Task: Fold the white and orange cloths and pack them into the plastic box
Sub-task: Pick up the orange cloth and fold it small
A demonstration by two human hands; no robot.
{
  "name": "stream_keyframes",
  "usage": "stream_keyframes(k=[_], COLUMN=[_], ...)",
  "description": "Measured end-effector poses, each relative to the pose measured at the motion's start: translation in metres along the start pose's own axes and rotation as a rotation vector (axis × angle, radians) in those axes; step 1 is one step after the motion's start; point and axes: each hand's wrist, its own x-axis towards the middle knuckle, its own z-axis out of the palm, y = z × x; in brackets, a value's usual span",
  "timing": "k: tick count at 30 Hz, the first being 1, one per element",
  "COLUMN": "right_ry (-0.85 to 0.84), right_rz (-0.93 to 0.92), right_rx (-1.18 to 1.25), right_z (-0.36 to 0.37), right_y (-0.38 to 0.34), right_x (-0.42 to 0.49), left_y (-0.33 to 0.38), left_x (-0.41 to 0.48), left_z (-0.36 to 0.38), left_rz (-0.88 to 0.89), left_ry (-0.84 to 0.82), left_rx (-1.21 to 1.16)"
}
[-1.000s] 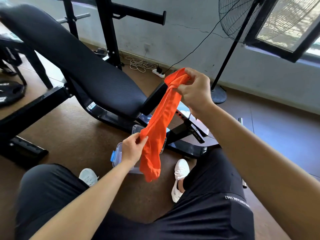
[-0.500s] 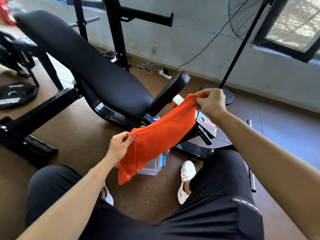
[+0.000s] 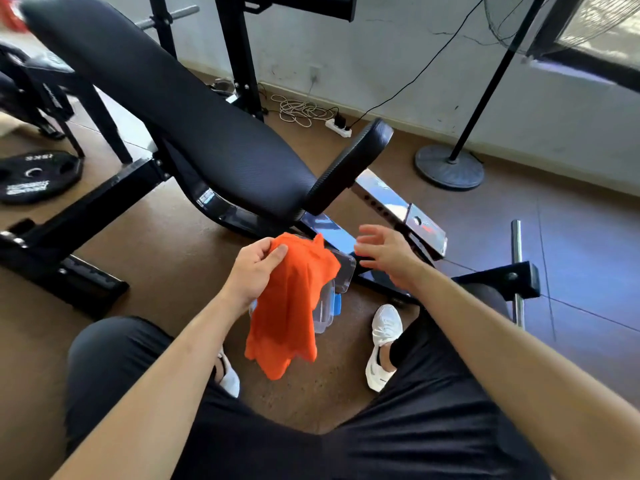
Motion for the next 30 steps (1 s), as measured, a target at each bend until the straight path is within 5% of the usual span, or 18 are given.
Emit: stream_keyframes(k=[10, 17, 25, 30], right_ry=[-0.222, -0.173, -0.333, -0.131], right_rz=[0.483, 0.365, 0.527, 0.343], right_rx=[-0.066, 0.128, 0.381, 0.379], right_z=[0.053, 0.071, 0.104, 0.112], right_y=[0.108, 0.105, 0.094, 0.094], right_x=[-0.022, 0.011, 0.032, 0.035], left_y=[0.016, 0.02, 0.035, 0.032], left_x=[-0.006, -0.011, -0.005, -0.001], left_z=[0.003, -0.006, -0.021, -0.042], left_rz=[-0.128, -0.162, -0.14, -0.123], left_ry=[0.067, 0.141, 0.164, 0.201], left_rx=[-0.301, -0.412, -0.409, -0.36])
